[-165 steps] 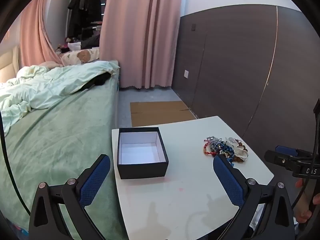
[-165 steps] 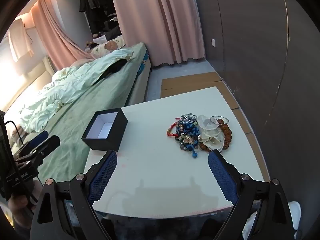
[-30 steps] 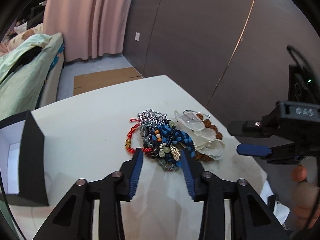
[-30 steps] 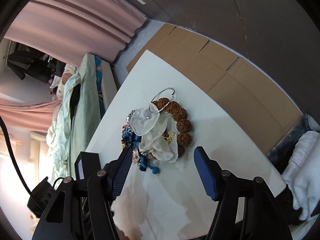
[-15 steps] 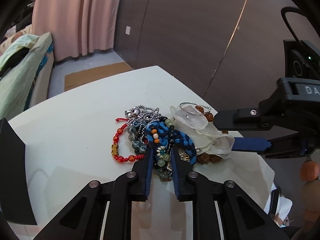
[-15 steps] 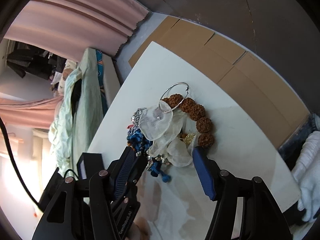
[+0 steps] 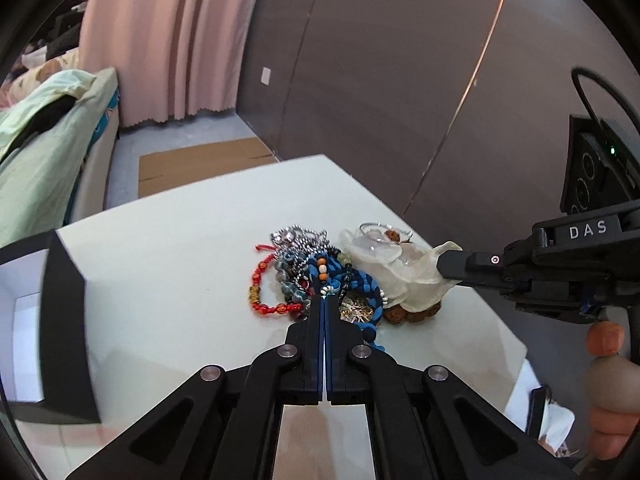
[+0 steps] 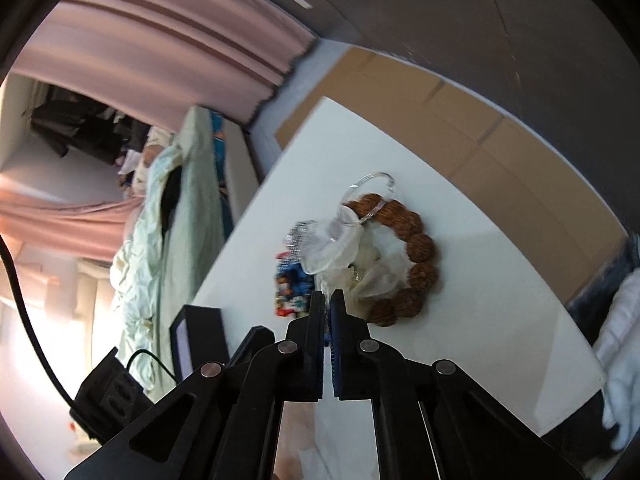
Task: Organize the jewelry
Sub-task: 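Lift the blue bracelet with the left tool while the right tool lifts the white cloth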
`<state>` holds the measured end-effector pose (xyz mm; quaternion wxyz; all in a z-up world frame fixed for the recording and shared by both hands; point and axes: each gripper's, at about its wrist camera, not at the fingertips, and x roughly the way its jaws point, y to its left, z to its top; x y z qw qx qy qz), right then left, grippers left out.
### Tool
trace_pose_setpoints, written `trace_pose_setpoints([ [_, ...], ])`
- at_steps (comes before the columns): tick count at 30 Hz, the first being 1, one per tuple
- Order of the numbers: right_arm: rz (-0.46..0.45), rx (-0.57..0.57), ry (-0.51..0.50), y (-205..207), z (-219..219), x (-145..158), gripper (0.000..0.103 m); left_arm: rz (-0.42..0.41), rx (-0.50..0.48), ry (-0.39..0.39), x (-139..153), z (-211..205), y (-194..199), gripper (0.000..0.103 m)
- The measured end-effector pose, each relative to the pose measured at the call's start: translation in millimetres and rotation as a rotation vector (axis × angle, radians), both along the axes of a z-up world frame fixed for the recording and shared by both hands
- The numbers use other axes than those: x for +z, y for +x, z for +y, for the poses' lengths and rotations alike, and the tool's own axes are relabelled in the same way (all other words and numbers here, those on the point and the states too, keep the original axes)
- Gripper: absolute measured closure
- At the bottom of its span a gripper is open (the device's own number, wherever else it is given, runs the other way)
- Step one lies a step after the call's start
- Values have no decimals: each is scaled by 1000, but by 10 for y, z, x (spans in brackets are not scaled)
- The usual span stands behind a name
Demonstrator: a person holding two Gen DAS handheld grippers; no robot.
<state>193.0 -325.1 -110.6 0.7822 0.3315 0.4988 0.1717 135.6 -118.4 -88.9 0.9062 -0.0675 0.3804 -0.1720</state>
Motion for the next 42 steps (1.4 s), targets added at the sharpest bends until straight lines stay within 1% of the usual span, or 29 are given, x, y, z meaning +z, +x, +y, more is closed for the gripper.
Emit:
trace_pose_setpoints([
  [3,-23,-12,12,-62,-43,53,99,-23,-4,-2,75,13,-70,103],
  [4,-25,-22,16,-81,-52,66,99,-18,0,8,83,3,-72,103],
  [7,-33,-56,39,-120,-150,93,99,39,-19,1,71,-46,-16,103],
  [8,-37,-64,53,-119,-178,106,99,55,-36,-2,64,-73,2,101],
  [9,-44,-72,65,-131,-196,124,99,60,-46,11,61,-99,10,99],
  [10,-54,-81,75,-138,-216,152,99,60,-53,35,69,-126,13,98],
  [11,-70,-90,84,-146,-239,191,99,57,-59,57,75,-158,16,94],
  [13,-101,-97,110,-165,-258,257,100,56,-59,61,72,-152,19,73],
  [14,-114,-97,121,-174,-256,284,100,53,-48,56,74,-146,24,51],
  [15,-126,-97,123,-188,-244,307,100,43,-41,51,77,-135,19,37],
  [17,-136,-97,110,-194,-239,332,100,13,-39,49,94,-141,24,36],
  [19,-128,-89,73,-199,-199,335,100,14,-42,70,77,-168,55,36],
  [21,-63,-64,-2,-141,-158,259,100,12,-62,79,72,-207,62,36],
  [23,11,-33,-6,-60,-130,125,99,-3,-66,87,84,-228,40,36],
  [24,38,-22,10,-35,-129,51,95,-6,-74,79,90,-236,26,36],
  [26,75,-13,31,29,-109,-40,73,0,-86,73,88,-260,13,36],
  [27,81,-19,36,38,-121,-71,50,6,-92,83,77,-286,9,36],
  [28,88,-32,42,57,-130,-104,45,7,-100,89,69,-305,2,37],
  [30,112,-54,38,101,-144,-174,45,7,-122,98,54,-347,-22,40],
  [33,174,-85,41,150,-165,-348,45,14,-146,117,3,-415,-32,44],
  [34,192,-86,43,152,-153,-397,46,19,-152,124,-15,-433,-28,45],
  [35,207,-86,56,167,-146,-447,49,27,-162,131,-43,-461,-15,50],
  [36,222,-89,69,173,-151,-491,64,32,-169,134,-60,-473,-6,54],
  [37,229,-93,76,162,-165,-519,93,36,-175,138,-80,-492,3,55],
  [38,232,-110,101,144,-205,-549,100,37,-179,145,-100,-515,14,56],
  [40,210,-124,156,83,-263,-527,100,38,-186,156,-127,-548,30,59],
  [41,184,-123,174,60,-284,-481,100,39,-190,160,-140,-564,38,62],
  [42,147,-121,185,35,-301,-407,100,41,-194,166,-157,-581,51,62],
])
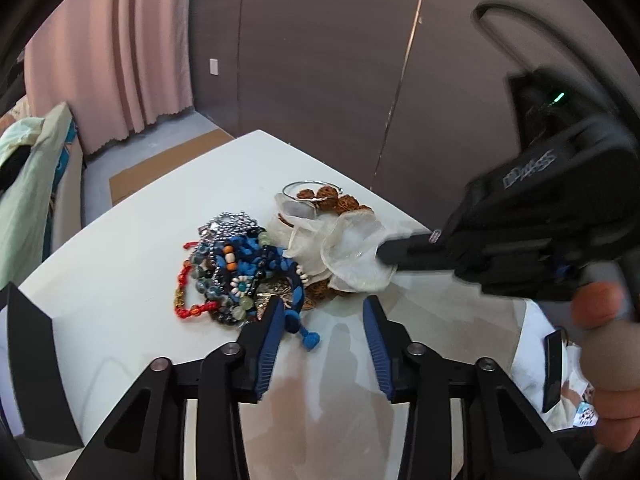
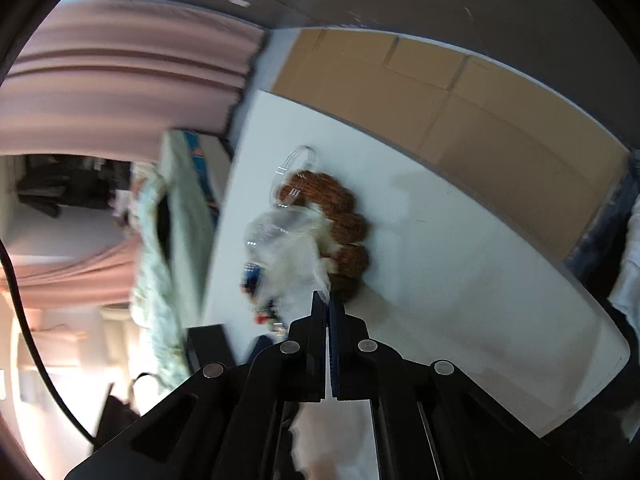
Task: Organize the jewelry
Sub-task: 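Lift the blue bracelet with the left tool while the right tool lifts the white cloth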
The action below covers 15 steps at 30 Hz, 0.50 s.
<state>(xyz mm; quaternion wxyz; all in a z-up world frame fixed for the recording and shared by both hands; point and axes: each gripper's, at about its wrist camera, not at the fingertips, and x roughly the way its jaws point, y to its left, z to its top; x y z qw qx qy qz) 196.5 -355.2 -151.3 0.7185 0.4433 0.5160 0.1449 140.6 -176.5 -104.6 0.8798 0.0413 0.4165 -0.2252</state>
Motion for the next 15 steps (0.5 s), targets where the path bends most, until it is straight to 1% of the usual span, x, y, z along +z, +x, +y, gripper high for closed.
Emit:
trace_pose_setpoints([
  [3,-89,-9,1,-55,-39,193,100,-1,13,27,-53,-29,13,63],
  [5,-127,-15,12,-86,-60,275,100,4,14,37,-88,-36,38,63],
  [7,-147,-16,22,-113,-71,321,100,0,19,45,-98,-40,50,64],
  [10,-177,-8,41,-132,-48,387,100,-1,24,57,-110,-45,85,70],
  [12,-190,-7,32,-131,-37,436,100,1,37,79,-113,-52,119,83],
  [13,-191,-9,27,-123,-31,447,100,2,46,89,-112,-47,137,86],
  [14,-187,-11,26,-128,-39,441,100,4,50,92,-111,-38,154,92],
  [15,-183,-13,30,-123,-42,434,100,12,52,87,-110,-22,176,94],
])
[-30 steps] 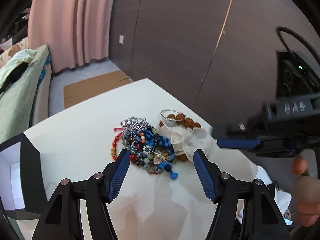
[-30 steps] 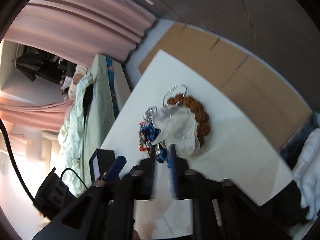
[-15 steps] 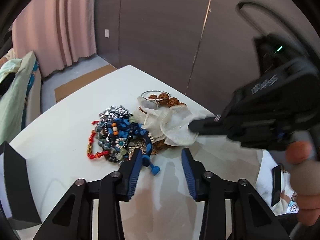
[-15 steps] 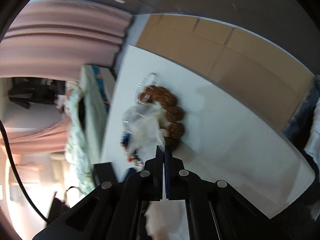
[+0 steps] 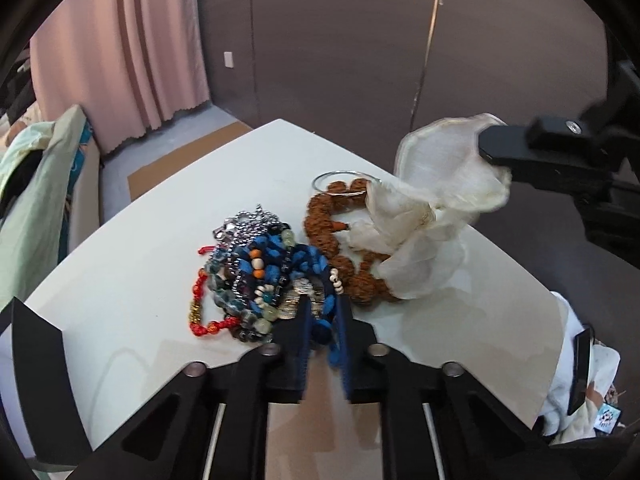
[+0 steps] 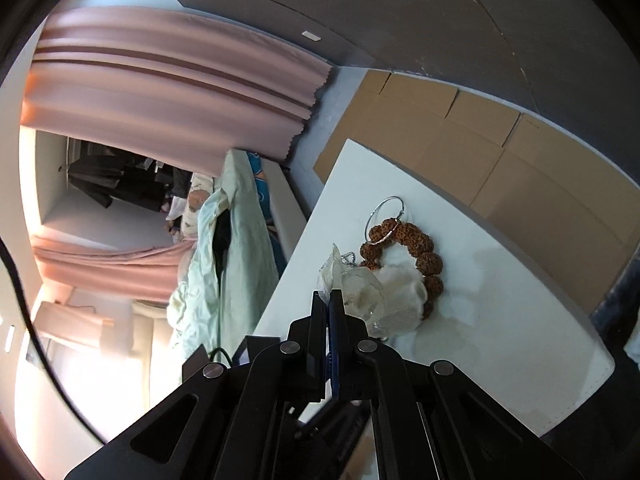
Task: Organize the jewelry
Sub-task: 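Lift the blue bracelet with the left tool while the right tool lifts the white cloth, then lower both held items into the black box and open both tools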
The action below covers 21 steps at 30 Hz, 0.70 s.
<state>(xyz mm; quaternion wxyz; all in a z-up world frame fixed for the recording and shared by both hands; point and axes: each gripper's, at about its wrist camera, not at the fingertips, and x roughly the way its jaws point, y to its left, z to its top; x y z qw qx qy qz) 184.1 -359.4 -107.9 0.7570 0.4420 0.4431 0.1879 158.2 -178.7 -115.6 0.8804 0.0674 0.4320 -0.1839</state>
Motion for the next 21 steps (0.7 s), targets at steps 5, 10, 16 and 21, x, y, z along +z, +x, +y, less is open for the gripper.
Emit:
trace_pose_setpoints([
  [5,-5,4,-8,42,30,4,100,-11,6,1,71,60,-21,95],
  [10,-20,20,-14,46,75,25,100,-34,56,-104,281,302,-75,96],
  [16,-73,38,-9,12,126,138,100,-85,86,-165,613,527,-215,96],
  [21,-107,62,-12,-10,215,209,100,-120,118,-229,814,735,-352,96],
])
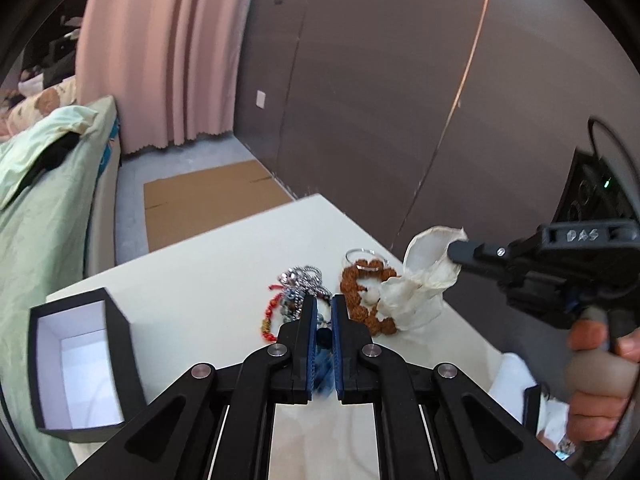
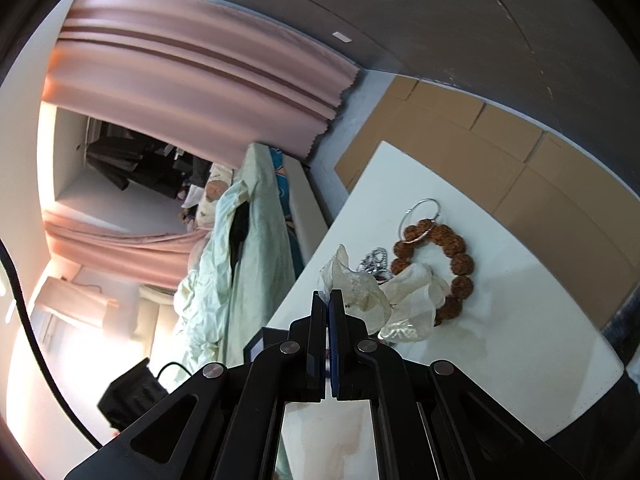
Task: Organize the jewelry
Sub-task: 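Lower both held items into the black box and open both tools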
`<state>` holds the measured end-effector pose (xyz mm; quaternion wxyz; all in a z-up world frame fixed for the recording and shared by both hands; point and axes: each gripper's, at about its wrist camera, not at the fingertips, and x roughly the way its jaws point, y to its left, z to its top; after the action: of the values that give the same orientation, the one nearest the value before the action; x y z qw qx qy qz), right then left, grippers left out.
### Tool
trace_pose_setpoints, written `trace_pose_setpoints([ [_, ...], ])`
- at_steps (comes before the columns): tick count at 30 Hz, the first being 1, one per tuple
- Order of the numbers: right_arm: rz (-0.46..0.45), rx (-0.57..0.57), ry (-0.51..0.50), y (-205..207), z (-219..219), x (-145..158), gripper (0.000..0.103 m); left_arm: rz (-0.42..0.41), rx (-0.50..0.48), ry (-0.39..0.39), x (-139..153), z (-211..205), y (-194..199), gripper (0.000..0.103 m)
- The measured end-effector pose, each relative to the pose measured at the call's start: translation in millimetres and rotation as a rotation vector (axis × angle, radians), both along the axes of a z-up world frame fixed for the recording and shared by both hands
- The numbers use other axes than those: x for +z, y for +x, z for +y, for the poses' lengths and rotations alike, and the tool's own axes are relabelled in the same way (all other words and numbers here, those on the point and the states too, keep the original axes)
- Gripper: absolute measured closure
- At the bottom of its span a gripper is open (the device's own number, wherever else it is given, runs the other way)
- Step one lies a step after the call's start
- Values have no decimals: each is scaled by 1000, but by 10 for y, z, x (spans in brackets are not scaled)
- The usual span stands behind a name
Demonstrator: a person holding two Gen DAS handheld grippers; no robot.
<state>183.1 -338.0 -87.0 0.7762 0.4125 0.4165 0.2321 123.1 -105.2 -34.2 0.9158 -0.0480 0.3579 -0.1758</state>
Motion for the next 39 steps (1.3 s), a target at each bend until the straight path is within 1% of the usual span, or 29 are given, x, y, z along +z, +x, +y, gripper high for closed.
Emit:
trace_pose_setpoints([
  [6,-43,38,-11,-41,117,75,100,-28,34,-87,131,234,-125,96],
  [10,-81,79,-3,-57,278,130,100,-40,52,-133,232,419,-180,96],
  [15,-124,126,0,-56,486,193,100,-63,95,-163,333,674,-299,96],
  [22,-139,172,-39,-49,738,201,100,-88,187,-166,384,1085,-364,96],
  [27,-135,189,-50,-49,854,181,100,-76,240,-184,335,1305,-319,96],
  [28,-134,192,-51,-50,879,180,100,-67,253,-186,315,1336,-291,96],
  [31,-134,203,-47,-66,946,173,100,-24,283,-224,252,1424,-248,96],
  [32,-134,211,-44,-70,989,175,100,-8,290,-232,233,1448,-225,94],
  [34,-138,229,-33,-89,1056,172,100,39,300,-247,180,1489,-164,85],
  [35,-141,238,-28,-98,1101,173,100,58,309,-255,159,1521,-151,70],
  [36,-144,245,-25,-96,1123,172,100,62,316,-263,150,1551,-155,49],
  [37,-149,256,-20,-103,1160,177,100,54,333,-272,159,1583,-171,39],
  [38,-156,268,-14,-112,1211,187,100,39,354,-274,178,1614,-199,24],
  [39,-164,279,-8,-121,1263,200,100,14,378,-271,216,1647,-241,18],
])
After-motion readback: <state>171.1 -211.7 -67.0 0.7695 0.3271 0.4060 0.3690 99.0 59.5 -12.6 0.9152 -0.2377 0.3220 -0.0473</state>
